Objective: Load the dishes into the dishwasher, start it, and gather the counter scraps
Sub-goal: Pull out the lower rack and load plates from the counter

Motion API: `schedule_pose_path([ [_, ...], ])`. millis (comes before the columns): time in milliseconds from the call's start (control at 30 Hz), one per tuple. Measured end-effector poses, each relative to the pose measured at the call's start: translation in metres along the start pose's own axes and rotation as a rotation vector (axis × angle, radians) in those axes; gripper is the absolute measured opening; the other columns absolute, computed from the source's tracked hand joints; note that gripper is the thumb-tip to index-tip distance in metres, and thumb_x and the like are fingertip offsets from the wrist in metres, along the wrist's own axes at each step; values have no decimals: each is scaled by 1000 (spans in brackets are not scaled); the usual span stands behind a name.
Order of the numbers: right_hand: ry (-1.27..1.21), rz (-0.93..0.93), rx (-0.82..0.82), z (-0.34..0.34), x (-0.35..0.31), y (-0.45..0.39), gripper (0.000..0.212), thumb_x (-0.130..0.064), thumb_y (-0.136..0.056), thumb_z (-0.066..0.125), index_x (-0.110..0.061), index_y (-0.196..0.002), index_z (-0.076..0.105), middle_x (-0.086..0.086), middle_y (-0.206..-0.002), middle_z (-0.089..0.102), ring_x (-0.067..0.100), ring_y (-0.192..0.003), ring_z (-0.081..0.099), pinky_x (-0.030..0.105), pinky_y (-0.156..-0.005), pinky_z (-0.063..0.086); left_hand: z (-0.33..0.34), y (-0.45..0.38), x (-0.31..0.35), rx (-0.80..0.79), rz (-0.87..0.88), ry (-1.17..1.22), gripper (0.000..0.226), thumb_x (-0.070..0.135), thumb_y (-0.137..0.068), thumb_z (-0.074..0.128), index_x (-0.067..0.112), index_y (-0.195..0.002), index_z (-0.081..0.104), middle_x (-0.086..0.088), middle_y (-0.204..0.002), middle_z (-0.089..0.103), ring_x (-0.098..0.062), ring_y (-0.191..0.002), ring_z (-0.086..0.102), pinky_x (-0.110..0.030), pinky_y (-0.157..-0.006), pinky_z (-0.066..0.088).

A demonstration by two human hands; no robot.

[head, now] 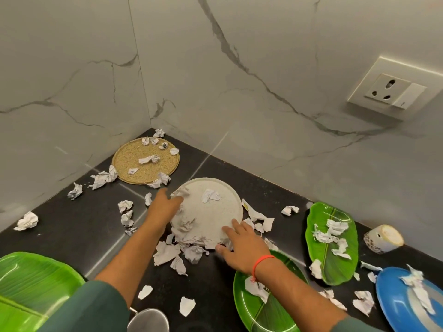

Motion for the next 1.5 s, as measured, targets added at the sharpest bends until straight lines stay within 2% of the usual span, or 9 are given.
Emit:
schedule_pose_path([
  [267, 2, -88, 13, -10, -2, 3, 67, -61, -99, 38, -36, -158, 19, 0, -168, 13, 25, -154, 9, 48, -125, 12, -16, 19, 34, 3, 145, 67, 34, 30, -73, 77, 5, -96, 71, -18, -91, 75, -39, -89, 72, -57, -89, 56],
  [333, -16, -88, 77, -19, -1, 6, 63, -59, -99, 37, -37, -157, 23, -1, -167, 19, 23, -154, 10, 49, -124, 9, -16, 36, 61, -25, 252, 82, 15, 19, -87, 75, 5, -94, 71, -18, -88, 74, -37, -87, 71, -50, -85, 56],
  [433, -84, -88, 199, -37, 2, 13, 60, -59, -100, 36, -36, -155, 29, 0, -165, 24, 22, -154, 13, 49, -124, 11, -23, 62, 95, 2, 407, 99, 24, 30, -93, 70, 7, -91, 70, -16, -80, 71, -28, -72, 66, -39, -71, 51],
  [867, -564, -49, 465, -89, 7, 65, 61, -52, -103, 39, -25, -157, 29, 2, -160, 33, 18, -148, 29, 38, -120, 26, -66, 160, 155, 322, 871, 65, 16, 35, -94, 67, 21, -92, 74, -1, -91, 63, -22, -84, 58, -41, -73, 51],
  [1000, -1018, 51, 457, -84, 19, 75, 66, -58, -100, 44, -29, -157, 28, -4, -157, 37, 17, -144, 37, 42, -119, 30, -63, 169, 143, 141, 683, 425, 32, 35, -100, 59, 20, -72, 62, 0, -75, 56, -18, -70, 51, -34, -65, 46],
  [1133, -1420, 78, 418, -76, 27, 89, 55, -61, -100, 42, -27, -142, 50, -6, -139, 60, 18, -125, 59, 45, -104, 48, -28, 165, 102, -62, 244, 716, 32, 46, -101, 52, 25, -117, 68, 1, -115, 74, -26, -109, 68, -53, -90, 56],
  [1233, -1771, 34, 408, -80, 30, 120, 56, -56, -104, 32, -18, -132, 62, 8, -122, 71, 26, -116, 67, 46, -97, 53, 3, 184, 89, -173, 128, 697, 37, 49, -103, 47, 24, -121, 65, -4, -118, 73, -33, -111, 67, -58, -91, 55],
  [1367, -2009, 14, 477, -86, 67, 180, 63, -61, -102, 33, -13, -130, 62, 16, -124, 70, 36, -115, 66, 56, -101, 49, 43, 226, 80, -295, 49, 650, 36, 48, -104, 44, 22, -110, 68, -6, -106, 76, -29, -99, 69, -44, -76, 57],
  [1500, -2104, -59, 558, -84, 108, 248, 69, -66, -95, 41, -15, -138, 58, 15, -128, 67, 36, -119, 63, 54, -100, 50, 92, 276, 73, -448, 23, 581, 51, 59, -101, 40, 24, -119, 71, -7, -112, 76, -32, -105, 71, -54, -91, 55],
])
Point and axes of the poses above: each hand's wrist, its own y-axis away from the middle knuckle, its own z-axis out of the palm, x = y × z, the point moved 10 cm from there along -y, towards the middle knuckle
